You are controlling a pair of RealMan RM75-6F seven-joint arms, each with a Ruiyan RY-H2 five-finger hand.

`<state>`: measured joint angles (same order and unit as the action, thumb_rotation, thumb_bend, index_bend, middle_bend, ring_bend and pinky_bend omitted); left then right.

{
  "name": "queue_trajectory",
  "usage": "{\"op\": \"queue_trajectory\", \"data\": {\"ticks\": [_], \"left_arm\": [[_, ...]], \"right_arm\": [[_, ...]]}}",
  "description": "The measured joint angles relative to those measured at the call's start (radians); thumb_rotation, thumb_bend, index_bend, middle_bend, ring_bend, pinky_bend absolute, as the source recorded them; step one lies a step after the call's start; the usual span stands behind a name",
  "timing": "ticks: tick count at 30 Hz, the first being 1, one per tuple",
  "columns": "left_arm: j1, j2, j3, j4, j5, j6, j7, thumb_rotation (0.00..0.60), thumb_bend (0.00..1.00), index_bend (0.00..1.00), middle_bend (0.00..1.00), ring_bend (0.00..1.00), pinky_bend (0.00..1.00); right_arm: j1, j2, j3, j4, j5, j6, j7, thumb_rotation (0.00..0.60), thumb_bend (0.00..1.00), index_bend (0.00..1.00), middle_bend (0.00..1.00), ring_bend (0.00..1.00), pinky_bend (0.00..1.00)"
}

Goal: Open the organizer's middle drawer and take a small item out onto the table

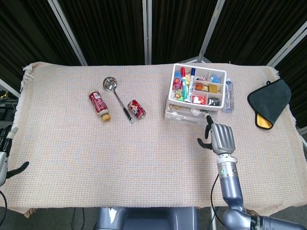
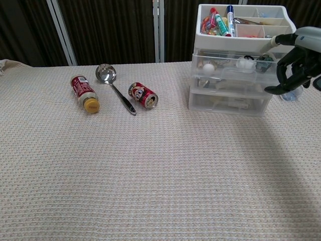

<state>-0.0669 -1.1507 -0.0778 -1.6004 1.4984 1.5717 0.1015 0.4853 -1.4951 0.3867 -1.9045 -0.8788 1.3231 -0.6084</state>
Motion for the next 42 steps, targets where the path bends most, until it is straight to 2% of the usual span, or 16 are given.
{"op": "queue_trajectory", "data": {"ticks": [4,9,15,32,42], "left_arm": [[0.001,0.0,-0.001,0.001,-0.001,0.002,-0.003,0.6,0.02,0.0,0.0,0.0,0.0],[-0.001,-0.001,-0.002,0.003,-0.004,-0.004,-0.002,0.6,0.02,0.0,0.0,0.0,0.0],[-0.001,0.0,-0.001,0.001,-0.003,-0.003,-0.001,0.6,0.02,0.0,0.0,0.0,0.0],[-0.002,0.0,0.0,0.002,0.001,-0.003,-0.003,0.6,0.02,0.0,0.0,0.0,0.0],[0.0,-0.001,0.001,-0.003,0.006,0.001,0.003,0.6,0.02,0.0,0.0,0.0,0.0]], "right_arm": [[0.019,-0.003,0.004,0.015,0.029,0.002,-0.009,0.6,0.18,0.24,0.68,0.75,0.65],[0.032,-0.007,-0.001,0.043,0.043,0.006,0.008,0.6,0.19,0.37,0.69,0.76,0.66],[0.038,-0.011,-0.012,0.057,0.039,0.009,0.044,0.6,0.2,0.47,0.7,0.77,0.66],[0.025,0.011,-0.079,0.019,-0.013,0.036,0.068,0.6,0.2,0.51,0.7,0.77,0.66],[-0.007,0.028,-0.145,-0.044,-0.117,0.063,0.098,0.6,0.2,0.52,0.7,0.77,0.66]]}}
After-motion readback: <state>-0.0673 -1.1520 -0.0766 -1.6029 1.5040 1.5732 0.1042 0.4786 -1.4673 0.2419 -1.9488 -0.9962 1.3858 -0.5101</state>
